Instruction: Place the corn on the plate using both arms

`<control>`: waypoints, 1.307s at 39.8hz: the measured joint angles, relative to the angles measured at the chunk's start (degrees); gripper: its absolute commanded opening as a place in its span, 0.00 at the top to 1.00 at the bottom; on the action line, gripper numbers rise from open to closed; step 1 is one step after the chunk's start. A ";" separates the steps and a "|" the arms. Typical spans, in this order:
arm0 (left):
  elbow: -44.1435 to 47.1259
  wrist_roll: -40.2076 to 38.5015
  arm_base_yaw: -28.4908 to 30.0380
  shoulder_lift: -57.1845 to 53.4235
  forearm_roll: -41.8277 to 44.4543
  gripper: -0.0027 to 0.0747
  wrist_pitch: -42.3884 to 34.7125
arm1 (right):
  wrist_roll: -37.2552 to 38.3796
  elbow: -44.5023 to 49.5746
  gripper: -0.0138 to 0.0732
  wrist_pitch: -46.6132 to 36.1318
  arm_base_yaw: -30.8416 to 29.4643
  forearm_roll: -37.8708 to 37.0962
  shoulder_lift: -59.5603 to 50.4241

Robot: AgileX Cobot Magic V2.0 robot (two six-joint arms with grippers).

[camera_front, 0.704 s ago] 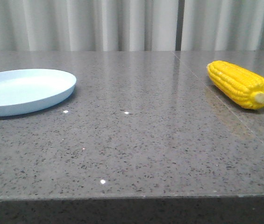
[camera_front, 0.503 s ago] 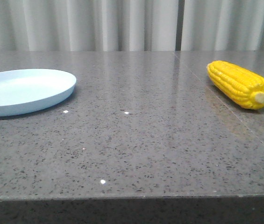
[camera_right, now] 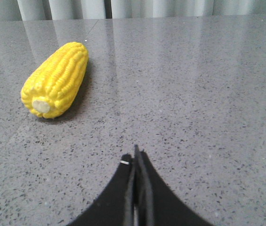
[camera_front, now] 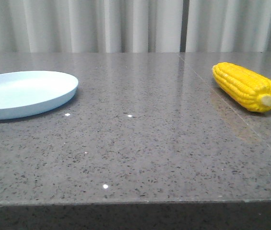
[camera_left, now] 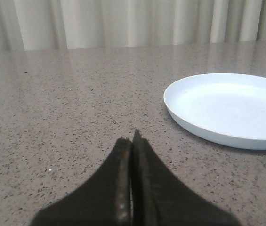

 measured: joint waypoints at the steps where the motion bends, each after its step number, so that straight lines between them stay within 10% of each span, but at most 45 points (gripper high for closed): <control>1: 0.00 0.00 0.00 0.00 0.00 0.99 0.00 | 0.00 0.00 0.91 0.00 0.00 0.00 0.00; 35: -5.13 0.00 0.00 0.00 1.65 0.99 -14.54 | 0.00 -9.25 0.91 0.83 0.00 0.00 0.00; 52: -27.67 0.28 0.00 16.15 2.40 0.99 12.09 | 0.00 -29.78 0.91 10.91 0.00 0.00 17.89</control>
